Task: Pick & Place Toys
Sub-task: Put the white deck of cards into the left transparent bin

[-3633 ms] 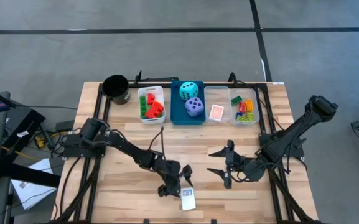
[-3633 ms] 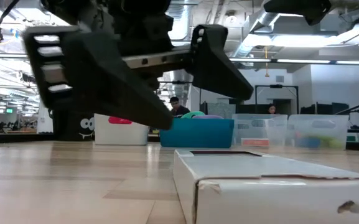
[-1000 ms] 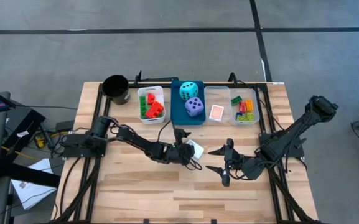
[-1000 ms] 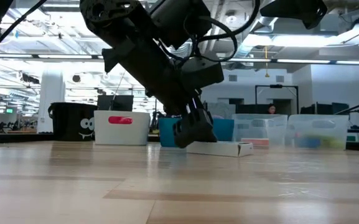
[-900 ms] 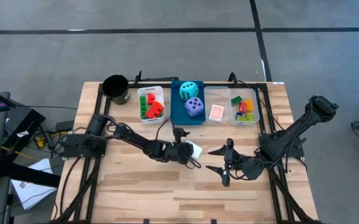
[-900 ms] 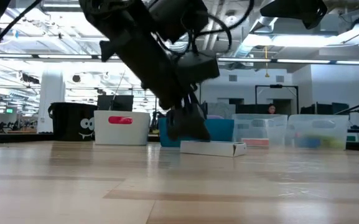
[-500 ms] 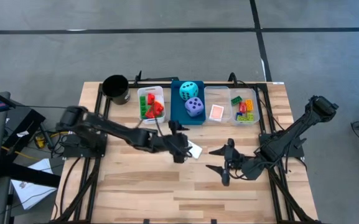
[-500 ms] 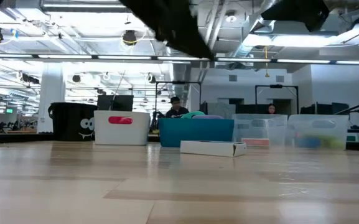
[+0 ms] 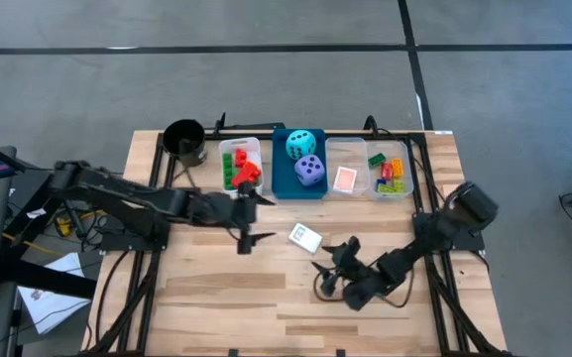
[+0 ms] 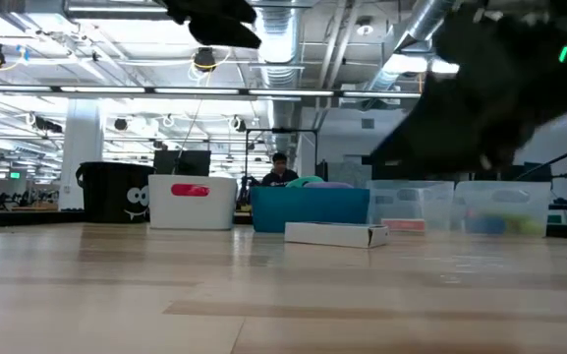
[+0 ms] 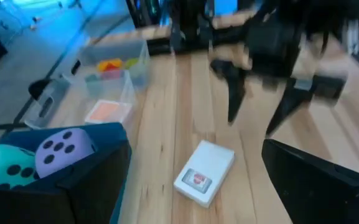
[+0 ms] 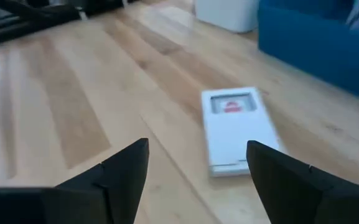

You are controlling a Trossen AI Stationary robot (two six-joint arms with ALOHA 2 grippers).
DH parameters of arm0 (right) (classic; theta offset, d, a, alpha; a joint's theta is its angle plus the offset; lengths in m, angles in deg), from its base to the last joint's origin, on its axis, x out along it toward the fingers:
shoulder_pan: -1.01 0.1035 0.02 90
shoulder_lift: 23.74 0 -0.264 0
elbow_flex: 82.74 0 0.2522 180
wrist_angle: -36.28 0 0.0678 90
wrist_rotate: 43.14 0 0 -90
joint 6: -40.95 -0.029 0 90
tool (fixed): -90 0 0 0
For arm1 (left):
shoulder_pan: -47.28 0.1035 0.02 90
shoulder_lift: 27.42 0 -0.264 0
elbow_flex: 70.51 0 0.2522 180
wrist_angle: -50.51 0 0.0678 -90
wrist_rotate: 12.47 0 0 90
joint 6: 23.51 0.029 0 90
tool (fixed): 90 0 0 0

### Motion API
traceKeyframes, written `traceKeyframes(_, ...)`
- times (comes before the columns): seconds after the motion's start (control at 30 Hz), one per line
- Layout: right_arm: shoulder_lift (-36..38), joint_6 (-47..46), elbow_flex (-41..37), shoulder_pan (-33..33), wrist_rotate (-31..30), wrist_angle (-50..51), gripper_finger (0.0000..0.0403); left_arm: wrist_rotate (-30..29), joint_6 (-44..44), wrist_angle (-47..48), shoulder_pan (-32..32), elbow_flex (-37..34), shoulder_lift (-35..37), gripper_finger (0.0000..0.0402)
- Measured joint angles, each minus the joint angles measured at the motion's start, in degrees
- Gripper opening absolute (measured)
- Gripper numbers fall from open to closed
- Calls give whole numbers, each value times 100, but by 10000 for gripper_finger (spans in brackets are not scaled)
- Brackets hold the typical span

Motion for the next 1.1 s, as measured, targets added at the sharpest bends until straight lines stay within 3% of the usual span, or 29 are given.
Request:
traceKeyframes(0.13,-675,-275,196,-73,-214,-99,265,1,-28,-315,-11,-534,705,360)
traceKeyframes(0.47,-1125,-353,190,-435,-281,59,265,9,-309,-1075,-21,-1537,1850,360)
traceKeyframes(0.63,-1206,-347,199,-668,-164,76,265,12,-326,-1326,-32,-1783,1964,360)
traceKeyframes(0.87,-1187,58,207,-1043,723,-17,265,11,-327,-1426,-43,-1817,1925,360)
traceKeyframes(1.1,-1190,274,212,-1139,899,-62,249,11,-347,-1430,-43,-1817,1927,360)
